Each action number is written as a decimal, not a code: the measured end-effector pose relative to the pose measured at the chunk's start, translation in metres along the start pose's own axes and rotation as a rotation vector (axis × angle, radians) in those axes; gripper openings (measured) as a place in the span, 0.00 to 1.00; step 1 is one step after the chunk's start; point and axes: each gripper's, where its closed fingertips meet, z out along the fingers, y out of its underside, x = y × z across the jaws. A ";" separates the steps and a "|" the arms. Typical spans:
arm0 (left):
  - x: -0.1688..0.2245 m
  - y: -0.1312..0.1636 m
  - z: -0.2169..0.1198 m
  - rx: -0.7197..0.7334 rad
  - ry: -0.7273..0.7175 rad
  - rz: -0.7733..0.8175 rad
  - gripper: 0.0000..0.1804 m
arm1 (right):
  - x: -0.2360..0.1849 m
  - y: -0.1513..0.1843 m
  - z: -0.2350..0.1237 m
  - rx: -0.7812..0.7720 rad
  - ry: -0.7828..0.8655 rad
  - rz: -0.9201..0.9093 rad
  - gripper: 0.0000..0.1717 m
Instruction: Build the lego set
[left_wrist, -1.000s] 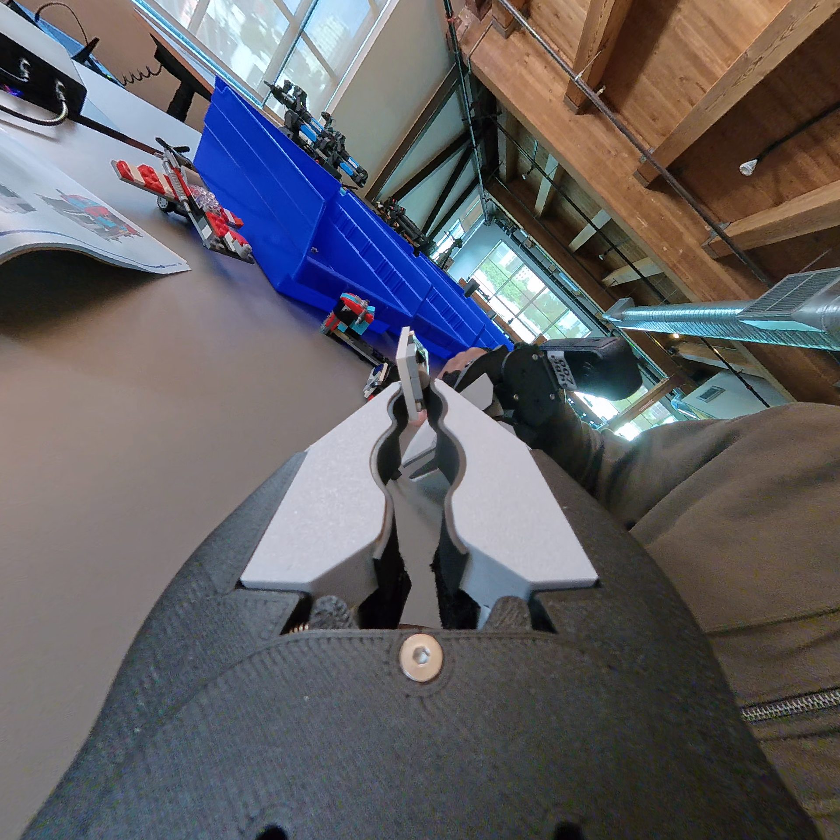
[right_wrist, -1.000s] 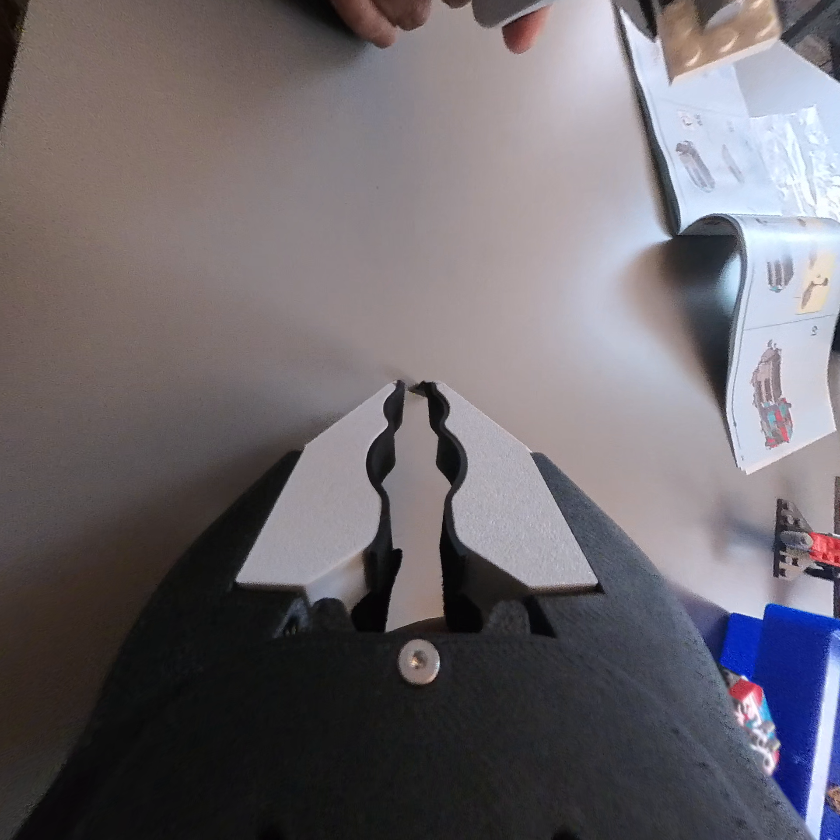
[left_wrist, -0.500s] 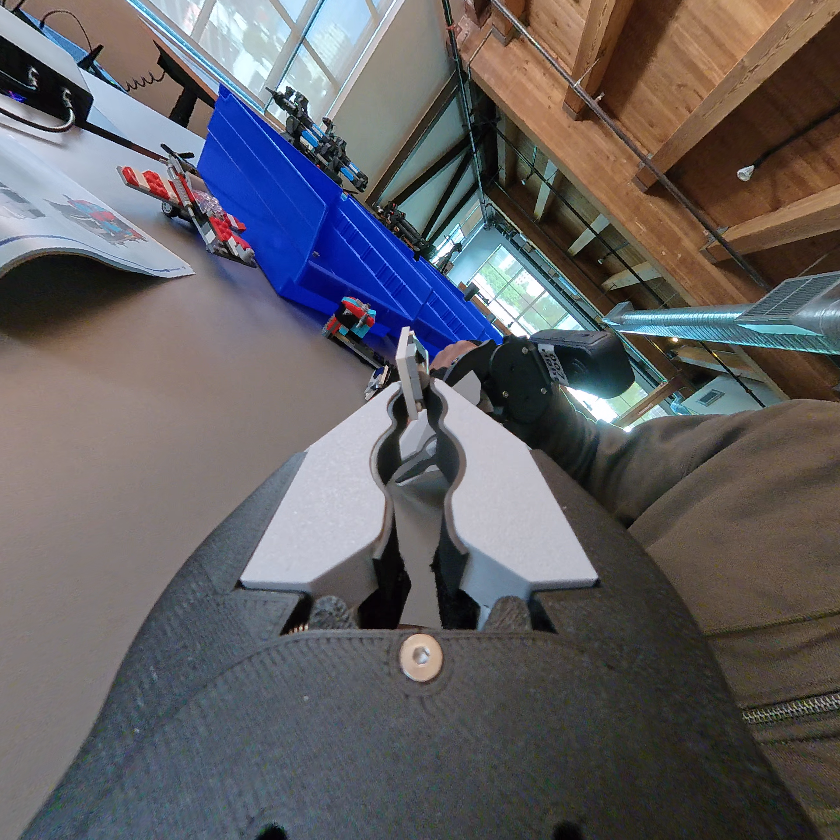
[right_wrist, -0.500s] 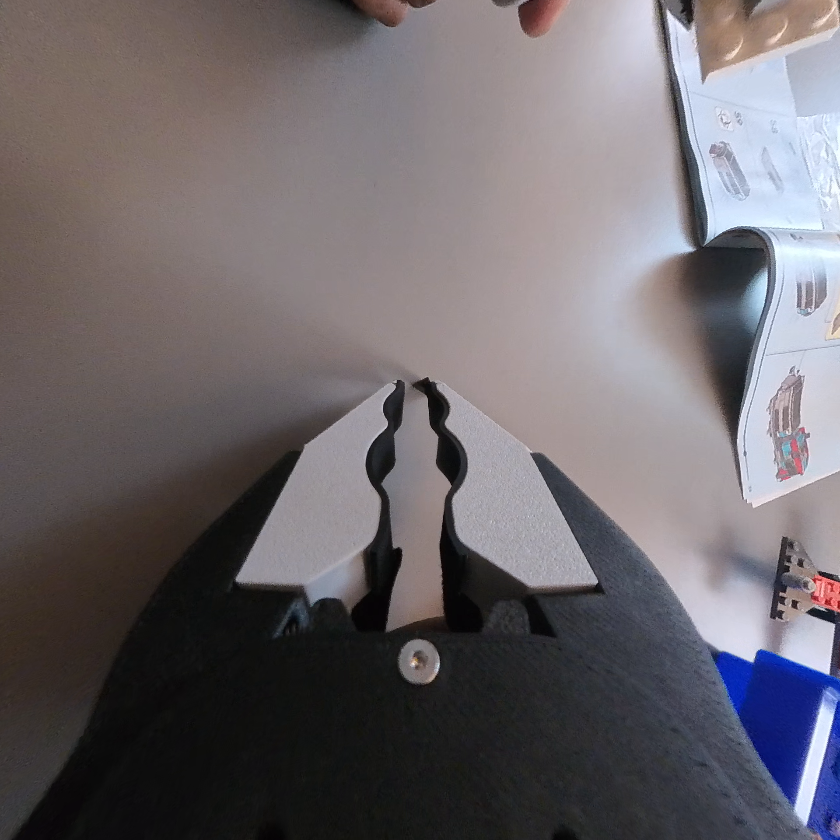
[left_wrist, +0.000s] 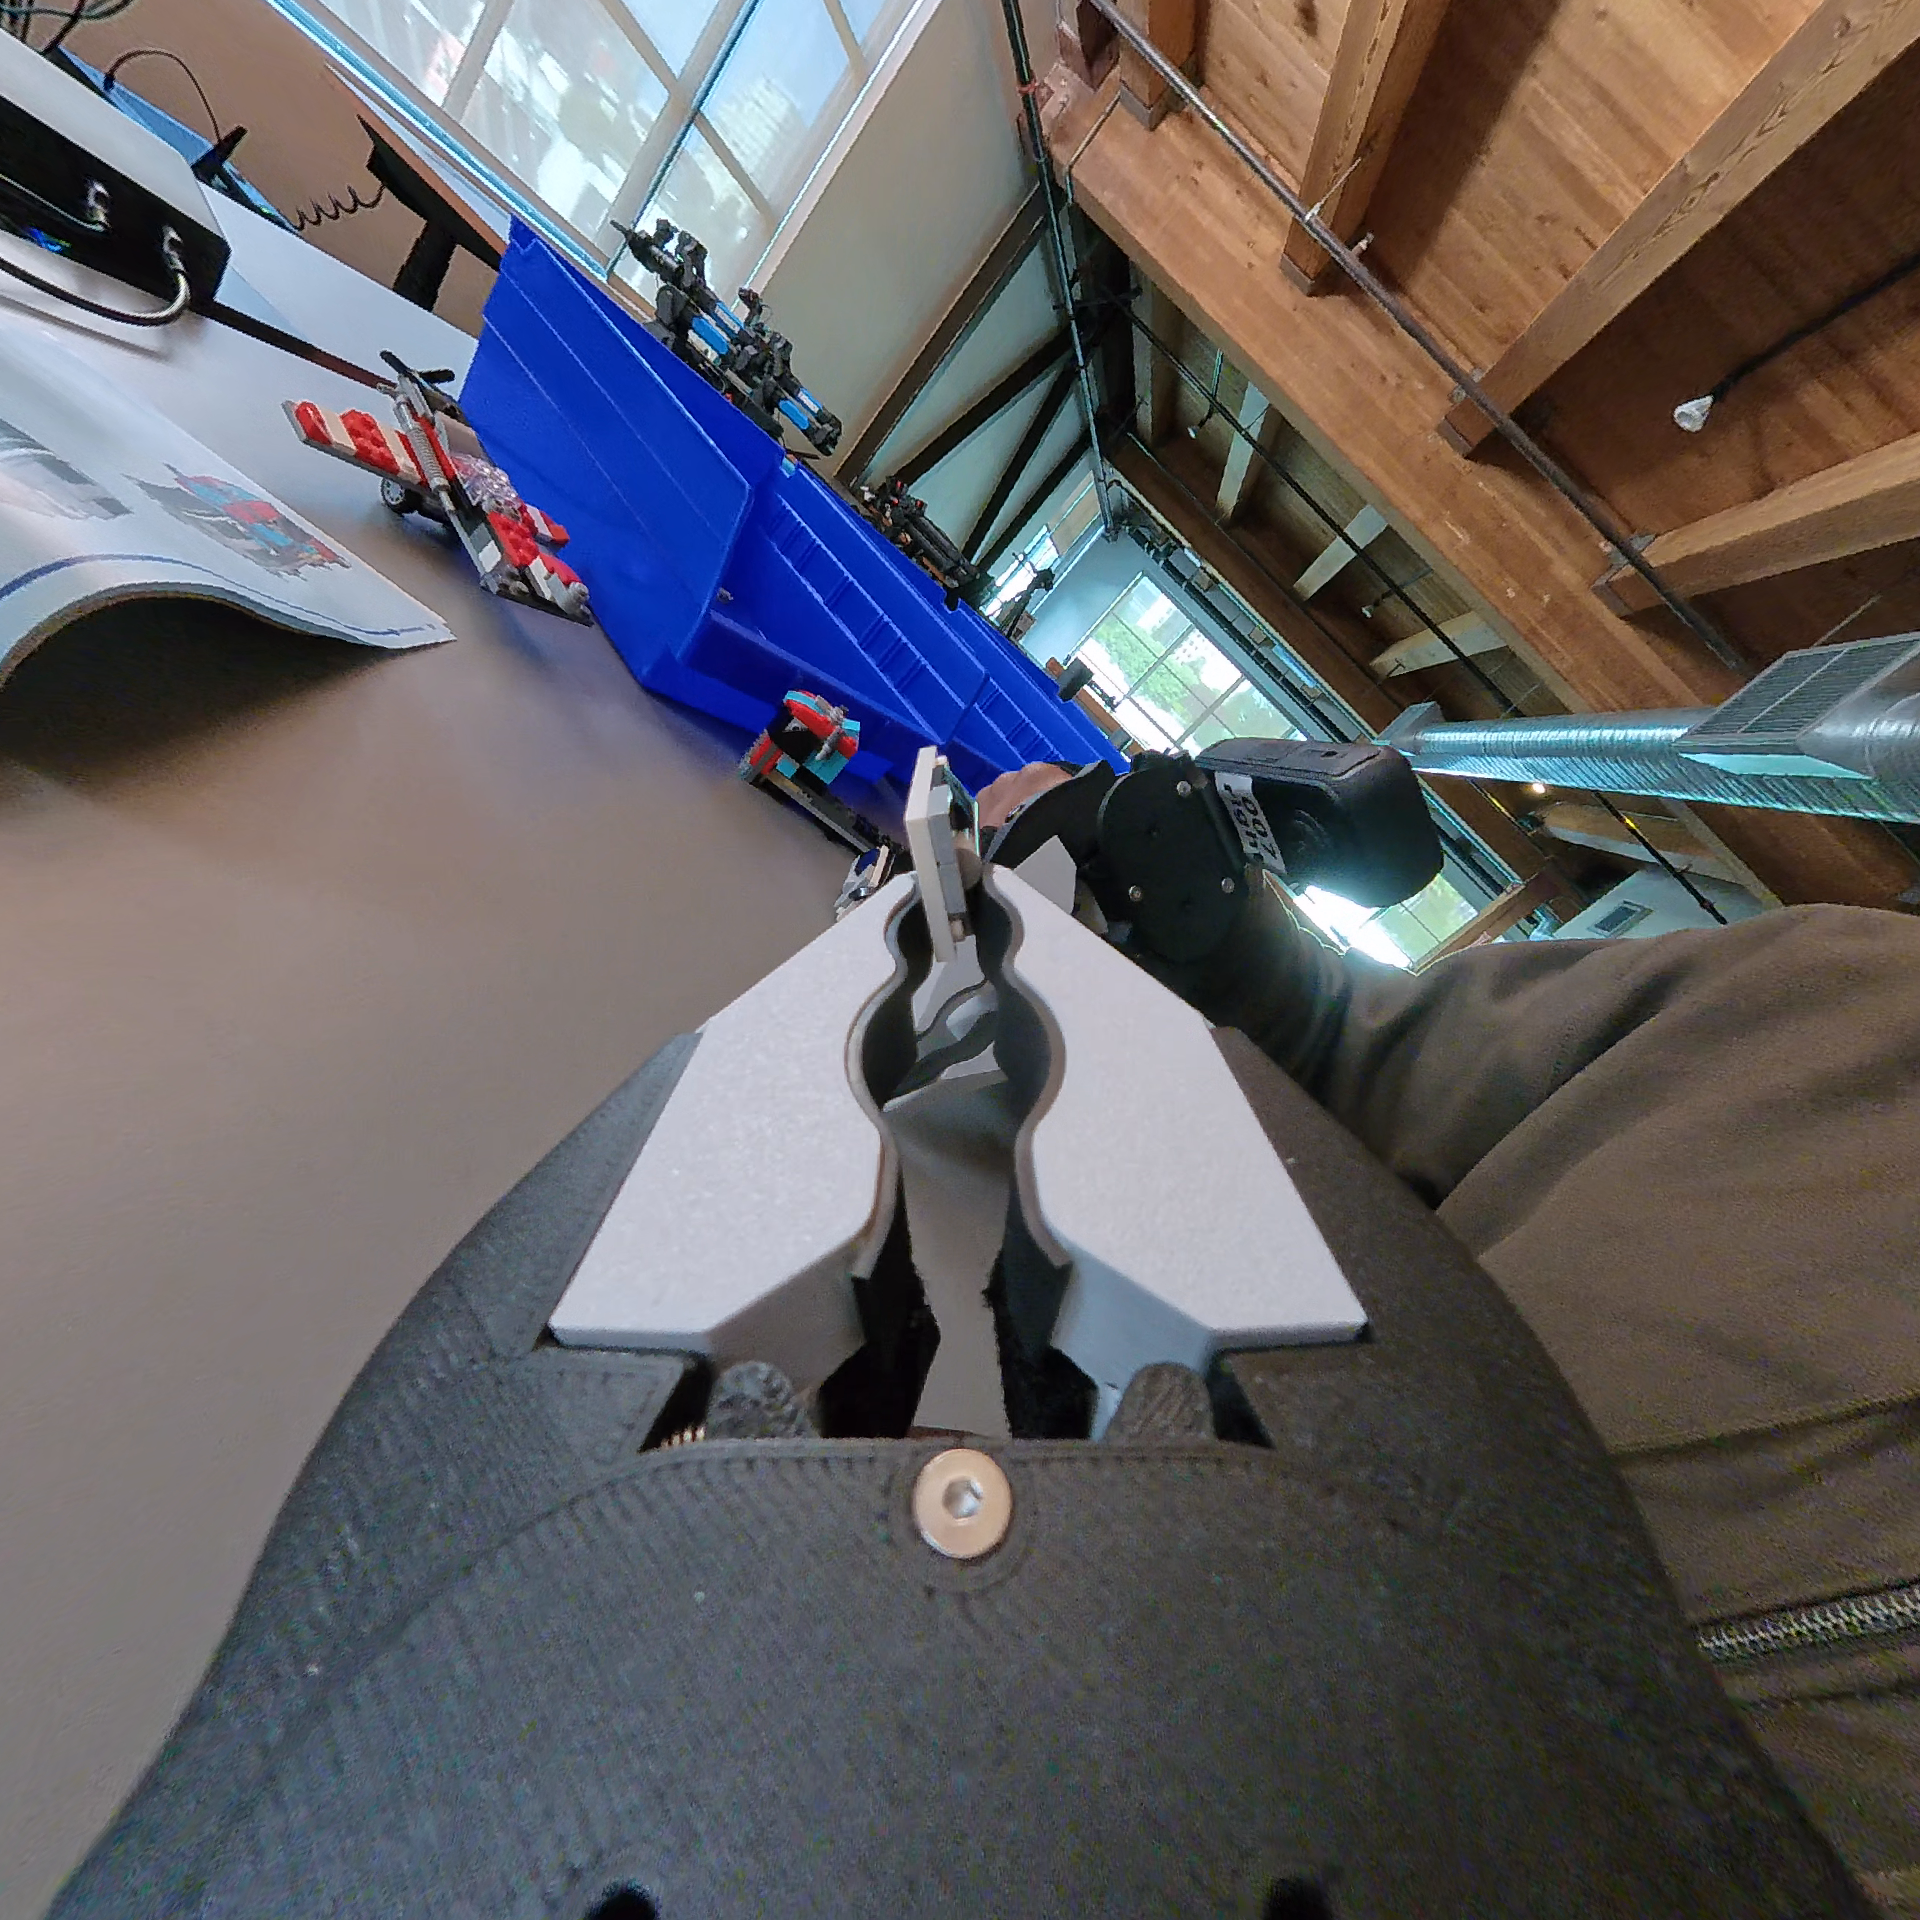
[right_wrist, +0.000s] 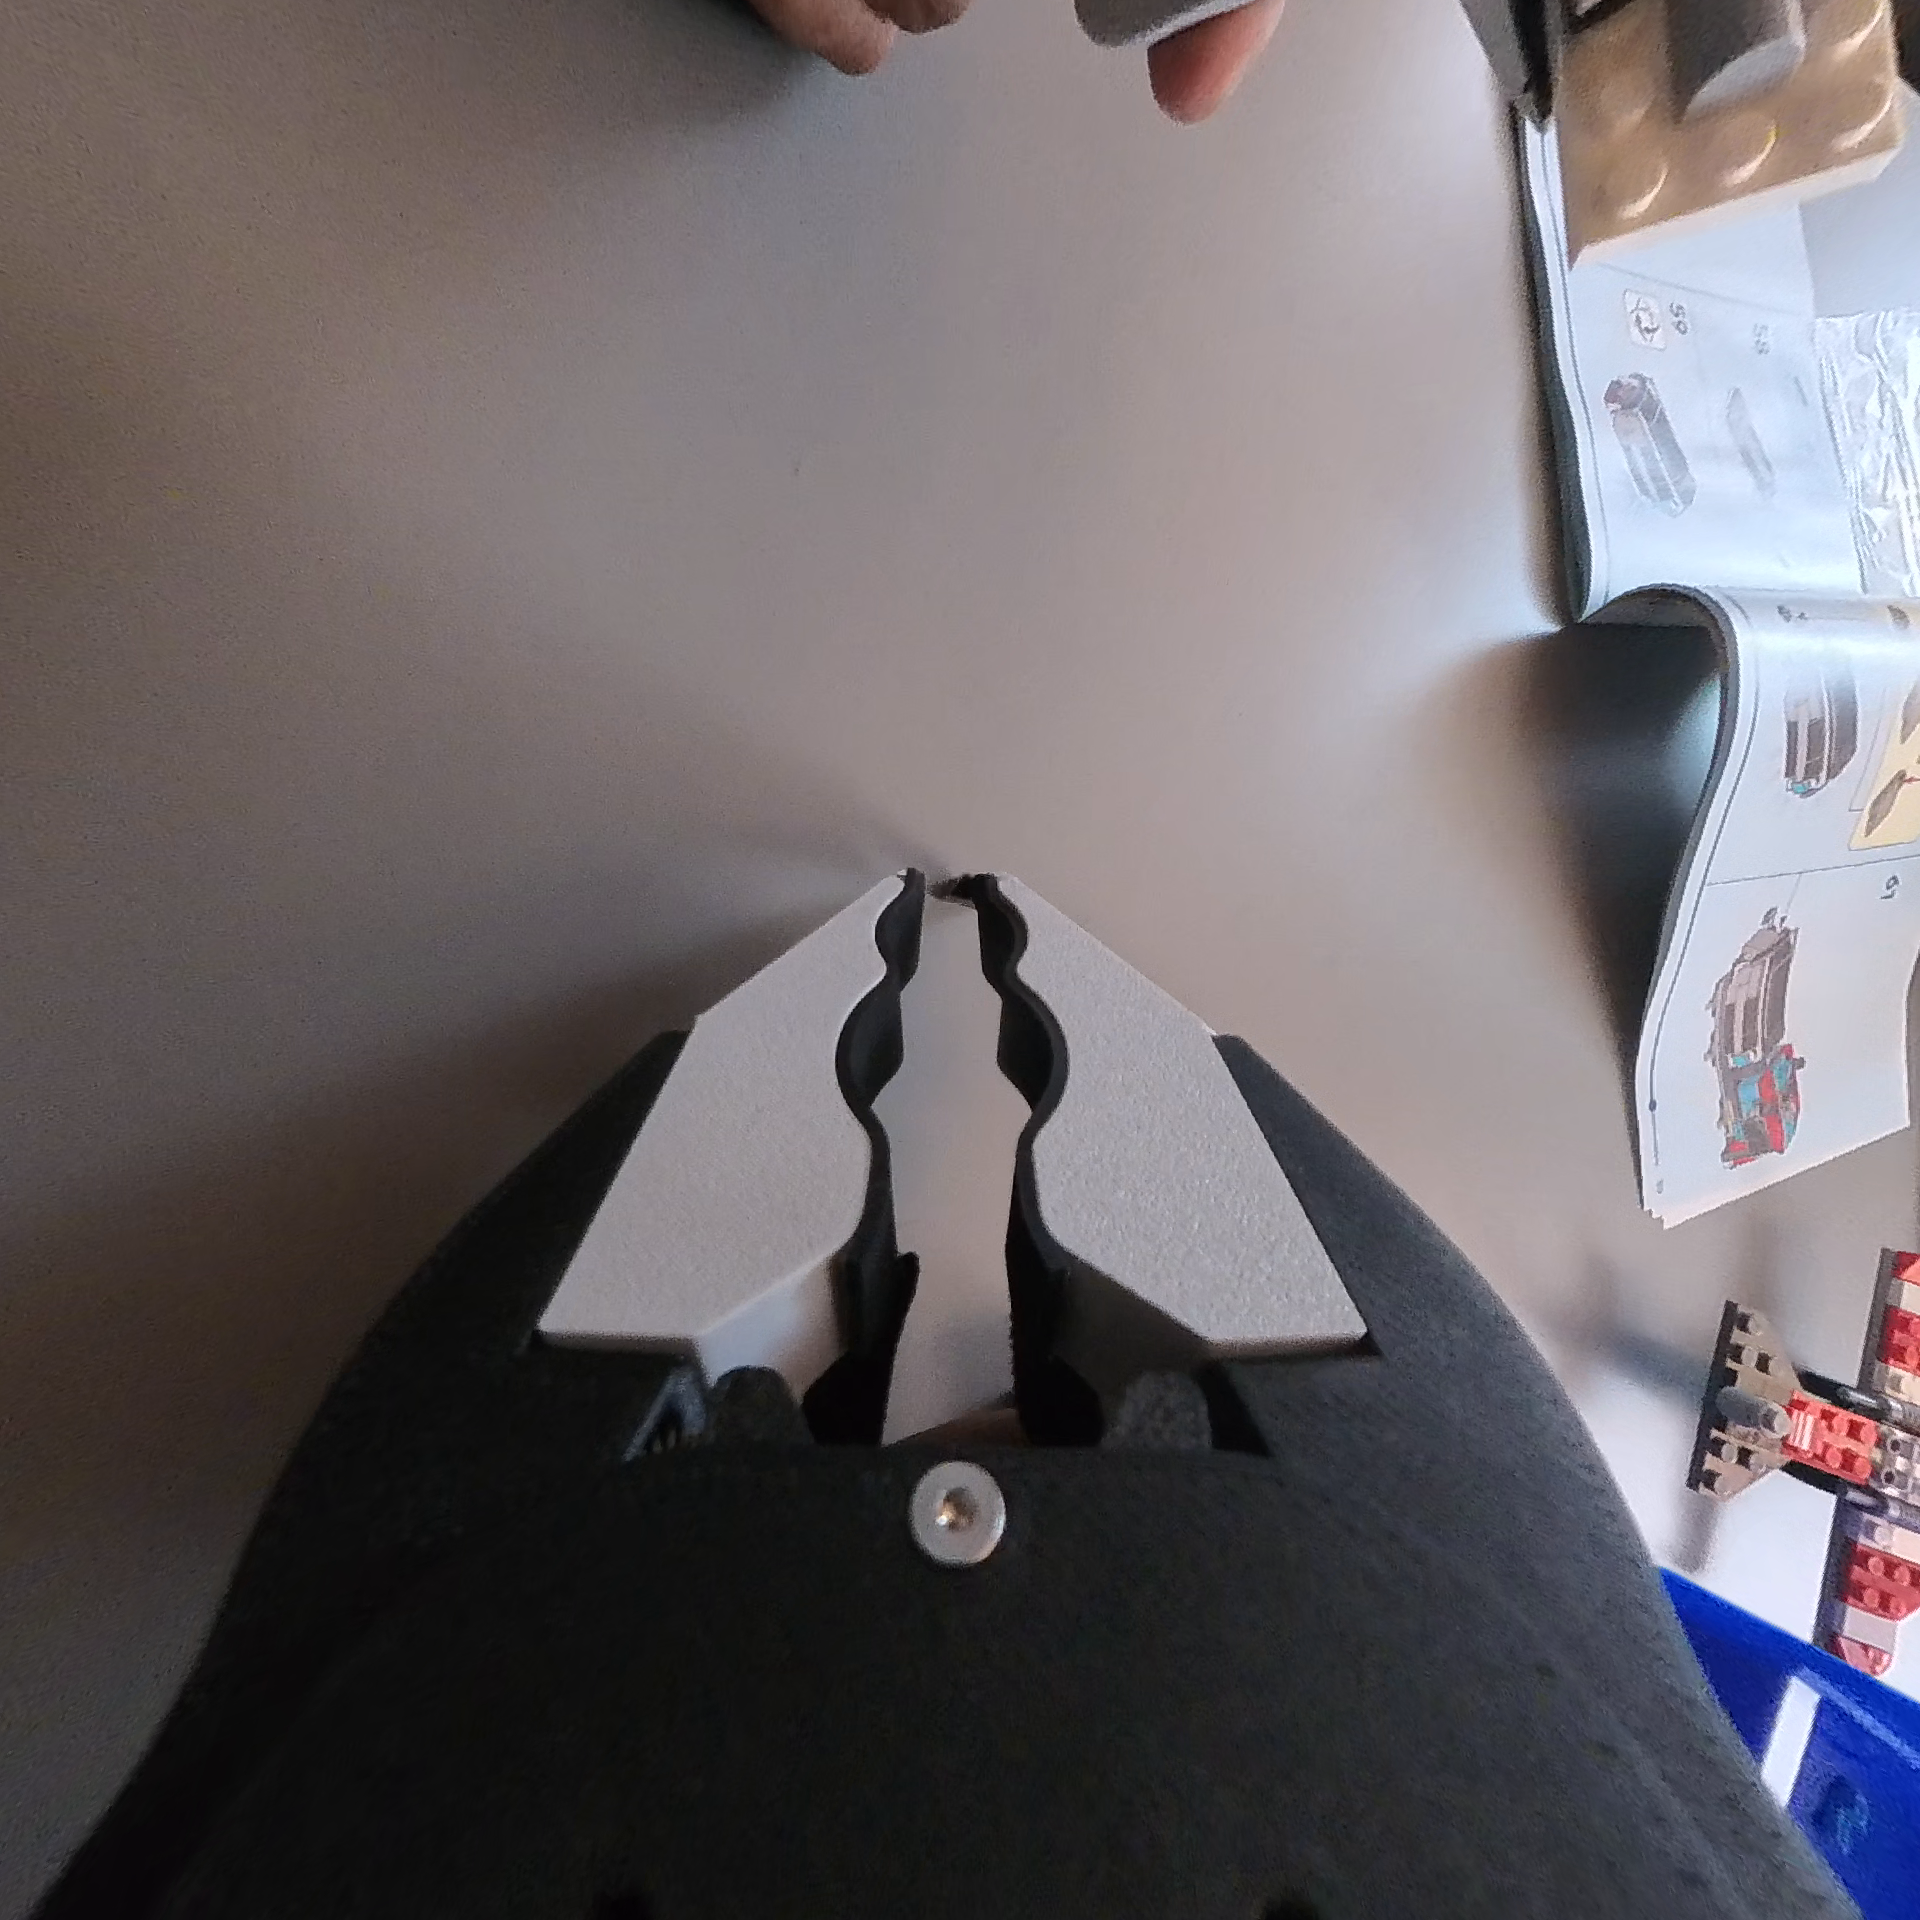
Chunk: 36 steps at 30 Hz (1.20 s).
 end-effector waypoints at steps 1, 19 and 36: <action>0.000 0.000 0.000 0.001 0.000 0.000 0.04 | 0.000 0.000 0.000 0.002 -0.001 -0.001 0.07; -0.001 -0.001 -0.001 0.006 0.000 -0.006 0.04 | 0.010 -0.004 0.002 -0.022 0.022 0.025 0.07; -0.003 0.004 -0.001 -0.014 -0.015 -0.068 0.04 | 0.007 0.003 0.003 -0.038 0.126 0.331 0.08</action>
